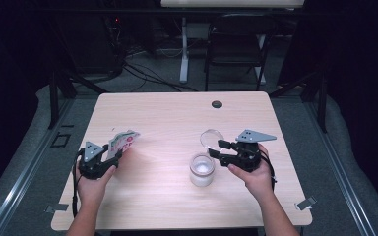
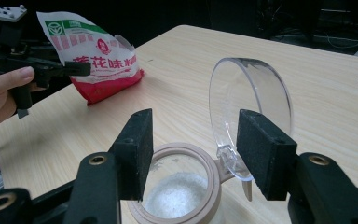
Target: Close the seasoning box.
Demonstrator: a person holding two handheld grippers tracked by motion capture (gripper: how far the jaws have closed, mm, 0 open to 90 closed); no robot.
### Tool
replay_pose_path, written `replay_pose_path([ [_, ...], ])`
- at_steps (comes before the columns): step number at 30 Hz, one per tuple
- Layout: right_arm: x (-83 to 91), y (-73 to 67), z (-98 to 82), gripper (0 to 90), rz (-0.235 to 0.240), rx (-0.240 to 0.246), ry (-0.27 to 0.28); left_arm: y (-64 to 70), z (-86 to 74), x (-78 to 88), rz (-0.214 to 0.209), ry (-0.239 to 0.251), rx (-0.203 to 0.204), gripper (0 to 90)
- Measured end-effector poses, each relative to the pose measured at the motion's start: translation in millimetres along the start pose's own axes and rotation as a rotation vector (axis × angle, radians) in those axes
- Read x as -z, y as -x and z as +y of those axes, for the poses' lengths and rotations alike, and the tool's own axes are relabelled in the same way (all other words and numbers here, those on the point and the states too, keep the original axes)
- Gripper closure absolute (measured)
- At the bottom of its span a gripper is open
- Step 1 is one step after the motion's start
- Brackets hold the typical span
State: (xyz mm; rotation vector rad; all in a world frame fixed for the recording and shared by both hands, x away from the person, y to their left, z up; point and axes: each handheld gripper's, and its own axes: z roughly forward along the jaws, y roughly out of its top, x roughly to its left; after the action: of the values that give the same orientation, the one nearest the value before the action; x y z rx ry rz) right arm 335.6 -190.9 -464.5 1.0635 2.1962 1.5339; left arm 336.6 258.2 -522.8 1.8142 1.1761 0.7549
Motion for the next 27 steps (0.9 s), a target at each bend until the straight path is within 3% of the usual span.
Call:
replay_pose_path([
  [4,0.5,0.0,0.1,47.5,-0.002,0.006,0.000,8.2,4.7,2.7,-0.025,0.005,-0.004,42.0],
  [10,0.8,-1.8,0.3,49.5,0.003,0.005,-0.012,26.7,11.1,-0.3,-0.073,-0.038,-0.065,41.6],
  [12,1.1,-2.2,0.6,50.3,-0.002,0.011,-0.017,30.7,11.5,-1.3,-0.083,-0.044,-0.069,41.6],
  [14,1.6,-3.8,0.9,51.5,-0.001,0.018,-0.015,41.9,13.0,-3.2,-0.103,-0.060,-0.104,41.5],
  [23,6.3,-2.7,0.0,54.8,-0.008,0.015,-0.019,70.9,17.8,-7.3,-0.165,-0.068,-0.196,41.6],
  [27,8.0,-1.8,-1.4,56.7,-0.013,0.009,-0.014,82.2,17.1,-12.7,-0.209,-0.084,-0.214,41.6],
])
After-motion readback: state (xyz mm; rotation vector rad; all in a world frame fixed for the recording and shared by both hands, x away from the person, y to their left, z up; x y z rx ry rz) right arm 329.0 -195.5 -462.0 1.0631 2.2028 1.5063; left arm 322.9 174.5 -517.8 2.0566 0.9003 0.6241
